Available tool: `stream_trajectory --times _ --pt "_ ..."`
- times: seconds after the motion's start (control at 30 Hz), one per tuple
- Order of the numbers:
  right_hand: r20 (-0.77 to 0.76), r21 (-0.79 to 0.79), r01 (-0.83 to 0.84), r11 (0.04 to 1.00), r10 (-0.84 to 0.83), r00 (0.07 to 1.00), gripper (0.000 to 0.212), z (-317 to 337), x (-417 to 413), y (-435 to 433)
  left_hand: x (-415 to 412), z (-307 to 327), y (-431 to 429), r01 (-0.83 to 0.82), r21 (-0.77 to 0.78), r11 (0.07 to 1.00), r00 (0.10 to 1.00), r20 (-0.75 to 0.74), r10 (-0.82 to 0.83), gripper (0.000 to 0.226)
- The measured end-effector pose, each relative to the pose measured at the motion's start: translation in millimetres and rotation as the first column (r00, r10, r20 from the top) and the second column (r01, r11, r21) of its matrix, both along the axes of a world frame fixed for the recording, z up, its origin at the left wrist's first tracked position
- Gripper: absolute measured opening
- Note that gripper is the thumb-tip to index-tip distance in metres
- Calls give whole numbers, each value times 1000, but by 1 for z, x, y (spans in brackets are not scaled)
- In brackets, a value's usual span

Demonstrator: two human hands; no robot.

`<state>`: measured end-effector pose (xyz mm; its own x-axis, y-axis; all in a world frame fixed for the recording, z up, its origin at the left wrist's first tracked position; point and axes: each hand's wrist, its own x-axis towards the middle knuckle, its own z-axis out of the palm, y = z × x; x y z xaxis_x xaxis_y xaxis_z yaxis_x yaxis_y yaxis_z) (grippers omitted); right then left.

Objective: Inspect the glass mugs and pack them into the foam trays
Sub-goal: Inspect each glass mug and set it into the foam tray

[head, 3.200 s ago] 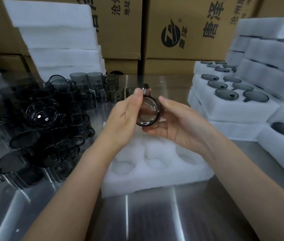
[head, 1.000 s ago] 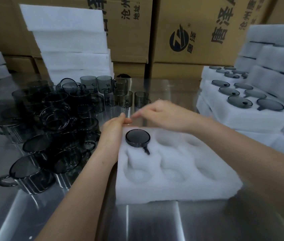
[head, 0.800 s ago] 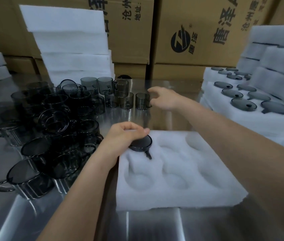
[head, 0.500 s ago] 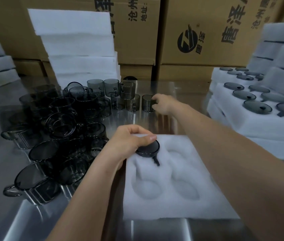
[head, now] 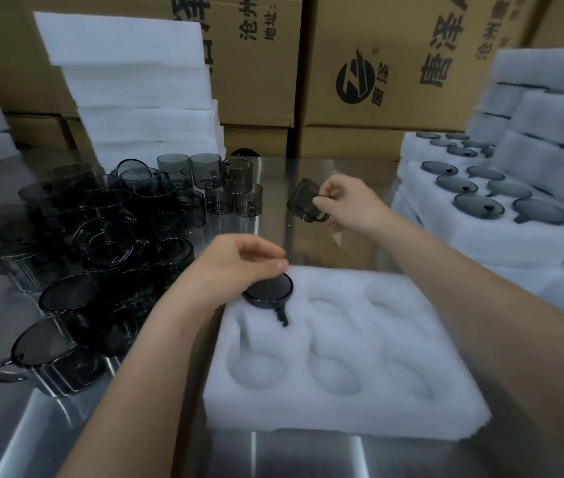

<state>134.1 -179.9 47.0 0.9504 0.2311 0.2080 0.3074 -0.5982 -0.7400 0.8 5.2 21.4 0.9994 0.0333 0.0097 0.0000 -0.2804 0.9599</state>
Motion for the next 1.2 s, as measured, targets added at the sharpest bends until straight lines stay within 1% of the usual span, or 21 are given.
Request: stream_trajectory --times 0.03,0.07,0.13,0.17,0.2,0.27,0.37,0.47,0.53,0.57,0.6,0.67,0.7,0.73,0.8,0.87,0.9,1.0,1.07,1.1,1.2 --pt "-39 114 1 993 3 999 18 3 -11 -4 -1 2 -3 -33 77 996 998 53 29 5" --pt "-81 233 -2 972 21 997 18 6 -22 -8 -1 2 -7 -66 166 984 994 99 50 10" --pt "-155 419 10 908 61 986 18 11 -47 -13 -4 1 -16 -98 370 924 991 118 58 25" --pt "-186 473 19 881 79 979 18 14 -59 -14 -4 0 -19 -96 455 885 993 100 56 30" --pt "-216 510 27 860 98 972 17 15 -69 -16 -4 -1 -21 -88 509 856 995 78 55 33" --pt "-262 553 32 832 138 955 14 17 -86 -16 -3 -2 -22 -92 544 834 996 70 64 36" --pt "-294 578 35 815 168 941 15 16 -100 -12 -3 -1 -21 -123 551 825 991 105 78 35" --pt "-283 597 41 801 163 945 16 9 -105 -5 -5 0 -24 -112 579 808 993 99 67 35" --pt "-269 610 32 792 169 948 17 4 -106 -6 -5 0 -24 -108 558 823 993 90 69 36" --pt "-255 611 19 792 174 951 16 1 -106 -7 -6 0 -24 -107 526 844 994 84 74 42" --pt "-236 611 1 792 181 955 16 0 -106 -9 -7 0 -23 -108 494 863 993 89 73 55" --pt "-193 617 -41 786 202 960 14 -3 -104 -12 -9 1 -22 -132 477 869 985 165 58 82" --pt "-175 624 -60 779 214 961 14 -4 -103 -13 -10 3 -23 -156 472 868 973 223 53 91" --pt "-155 631 -78 772 224 962 15 -4 -103 -14 -10 6 -24 -174 451 875 961 272 51 98" --pt "-101 618 -126 776 238 966 15 -6 -103 -15 -11 10 -27 -166 392 905 941 337 26 103" --pt "-30 580 -177 795 239 971 10 -7 -105 -15 -11 11 -33 -128 387 913 929 369 -27 105" --pt "-4 575 -196 794 242 970 11 -7 -106 -15 -12 11 -36 -117 395 911 925 378 -45 105" --pt "-8 619 -215 755 280 960 40 -7 -108 -14 -14 13 -41 -126 362 924 915 401 -32 100" --pt "9 581 -234 780 281 960 48 -7 -108 -14 -16 15 -42 -138 333 933 901 434 -22 86" --pt "25 553 -247 796 281 959 48 -8 -108 -14 -16 16 -43 -147 324 934 893 450 -16 80" --pt "32 548 -264 793 296 955 41 -9 -109 -13 -18 17 -43 -177 331 927 871 492 -9 66"
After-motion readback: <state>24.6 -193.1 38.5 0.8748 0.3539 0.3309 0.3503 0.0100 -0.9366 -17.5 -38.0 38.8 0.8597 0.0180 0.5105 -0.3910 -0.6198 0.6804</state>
